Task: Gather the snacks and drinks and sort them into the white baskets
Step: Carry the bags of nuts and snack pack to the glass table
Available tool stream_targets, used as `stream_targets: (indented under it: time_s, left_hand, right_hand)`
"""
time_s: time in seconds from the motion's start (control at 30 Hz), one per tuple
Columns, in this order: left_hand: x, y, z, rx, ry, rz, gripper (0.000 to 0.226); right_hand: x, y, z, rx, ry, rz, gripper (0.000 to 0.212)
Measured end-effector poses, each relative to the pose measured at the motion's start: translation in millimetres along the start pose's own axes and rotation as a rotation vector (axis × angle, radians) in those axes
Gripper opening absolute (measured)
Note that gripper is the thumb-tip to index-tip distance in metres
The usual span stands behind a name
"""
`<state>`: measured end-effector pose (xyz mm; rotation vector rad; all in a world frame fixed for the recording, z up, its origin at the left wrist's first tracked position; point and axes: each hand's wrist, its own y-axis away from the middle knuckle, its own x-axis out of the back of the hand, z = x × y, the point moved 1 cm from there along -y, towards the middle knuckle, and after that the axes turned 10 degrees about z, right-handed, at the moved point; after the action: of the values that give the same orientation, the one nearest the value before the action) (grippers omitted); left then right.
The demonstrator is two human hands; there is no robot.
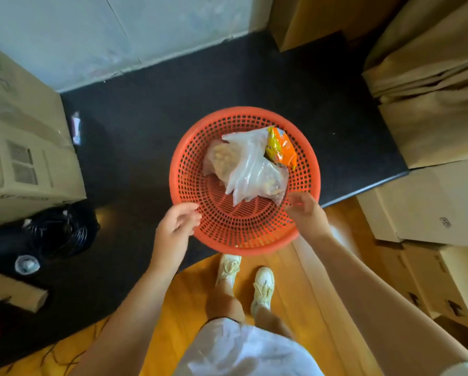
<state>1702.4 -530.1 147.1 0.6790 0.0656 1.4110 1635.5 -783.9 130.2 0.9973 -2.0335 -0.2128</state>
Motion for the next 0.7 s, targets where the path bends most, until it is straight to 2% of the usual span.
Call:
stream_targets:
  time_s: [0.07, 0.13, 0.33, 0.4, 0.5, 0.57, 0.7]
  left_hand:
    - [-19.5, -39.4, 12.4, -0.165, -0.194, -0.103, 0.028]
    - [-36.3, -78.2, 17.1, -0.312, -0.411, -0.164, 0.042]
    - [-65.2, -152.0, 13.0, -0.667, -0.821, -0.231, 0.084]
    - [-72.4, -165.4, 9.9, -0.744, -0.922, -0.307, 0.094]
    - [-82.2, -174.9, 7.6, -0.744, -0.942, -0.374, 0.108]
    - [-87.9, -176.0, 5.6, -0.73, -0.921, -0.35, 0.107]
    - [-96.3, -174.1, -0.2, -0.757, -0.926, -0.234, 0.076]
  right_hand:
    - [-14.9, -20.8, -6.6, 0.114, 0.134, -0.024, 0.039]
    - [-27.3, -38.6, -8.1, 0.195, 0.247, -0.06, 0.051]
    - [-47.3, -63.0, -0.7, 0.293, 0.355, -0.056, 0.073]
    - [-50.3, -65.5, 3.4, 0.313, 0.38, -0.035, 0.078]
    - [-52.5, -68.5, 8.1, 0.355, 0.411, -0.005, 0.082]
    - [-53.7, -71.9, 11.3, 0.388, 0.427, -0.001, 0.085]
    - [-55.4, -79.8, 14.7, 0.399, 0.432, -0.048, 0.089]
